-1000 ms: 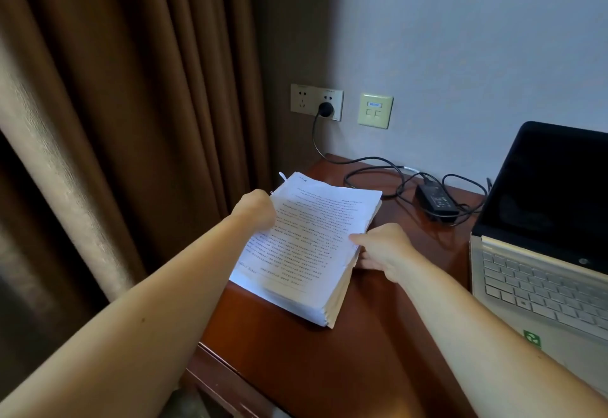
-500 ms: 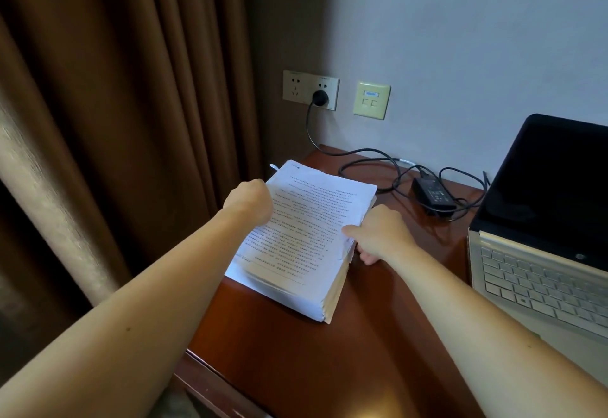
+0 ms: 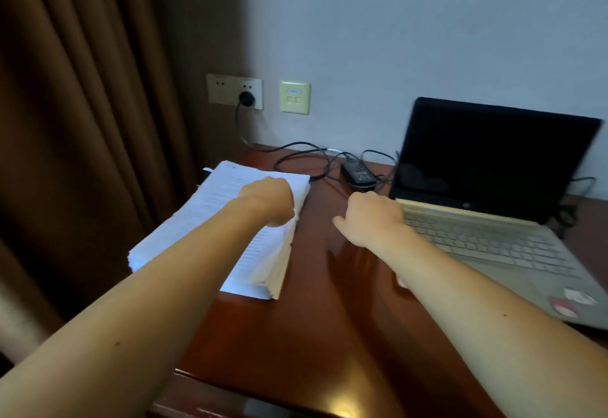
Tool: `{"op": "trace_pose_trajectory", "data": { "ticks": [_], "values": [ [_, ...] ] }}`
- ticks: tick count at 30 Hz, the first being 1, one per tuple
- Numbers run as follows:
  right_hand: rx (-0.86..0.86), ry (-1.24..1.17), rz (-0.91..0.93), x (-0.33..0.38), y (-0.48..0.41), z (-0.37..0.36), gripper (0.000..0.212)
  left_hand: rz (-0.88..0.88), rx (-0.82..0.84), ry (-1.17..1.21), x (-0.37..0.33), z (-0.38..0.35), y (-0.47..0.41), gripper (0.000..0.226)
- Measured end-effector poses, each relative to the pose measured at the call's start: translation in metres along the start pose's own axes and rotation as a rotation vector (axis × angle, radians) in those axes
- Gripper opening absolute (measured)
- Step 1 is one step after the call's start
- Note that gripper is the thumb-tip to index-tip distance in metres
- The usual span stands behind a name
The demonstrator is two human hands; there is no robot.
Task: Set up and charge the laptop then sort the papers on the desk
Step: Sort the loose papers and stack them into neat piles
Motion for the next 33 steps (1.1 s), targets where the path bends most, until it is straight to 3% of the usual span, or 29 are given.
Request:
{"op": "trace_pose_trajectory", "data": {
  "ticks": [4, 10, 14, 19, 26, 33],
  "values": [
    [0.052, -0.039, -0.117, -0.069, 0.037, 0.002, 0.033, -0.119, 0.009, -0.03, -0.072, 0.007, 0.016, 0.011],
    [0.059, -0.088, -0.246, -0.186, 0.087, 0.005, 0.031, -0.289, 0.03, 0.005, -0.195, 0.013, 0.042, 0.017],
    [0.076, -0.073, -0.224, -0.253, 0.088, 0.007, 0.016, -0.363, 0.057, 0.001, -0.272, 0.016, 0.032, 0.021],
    [0.091, -0.031, -0.149, -0.316, 0.044, 0.009, 0.017, -0.396, 0.098, -0.022, -0.348, 0.014, -0.02, 0.02],
    [0.102, -0.079, -0.034, -0.354, 0.007, 0.067, 0.015, -0.433, 0.1, 0.014, -0.395, 0.062, -0.045, 0.021],
    [0.09, -0.133, 0.044, -0.345, -0.021, 0.194, 0.02, -0.316, 0.043, 0.048, -0.384, 0.185, -0.046, 0.021]
  ]
}}
Point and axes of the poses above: each hand's wrist, its own y-axis away from the middle knuckle, its own z-axis out of the back of the hand, x = y × z, the point moved 8 cm from there along -y, towards the middle knuckle, and after that the axes turned 12 degrees about x, right-handed, at the moved point
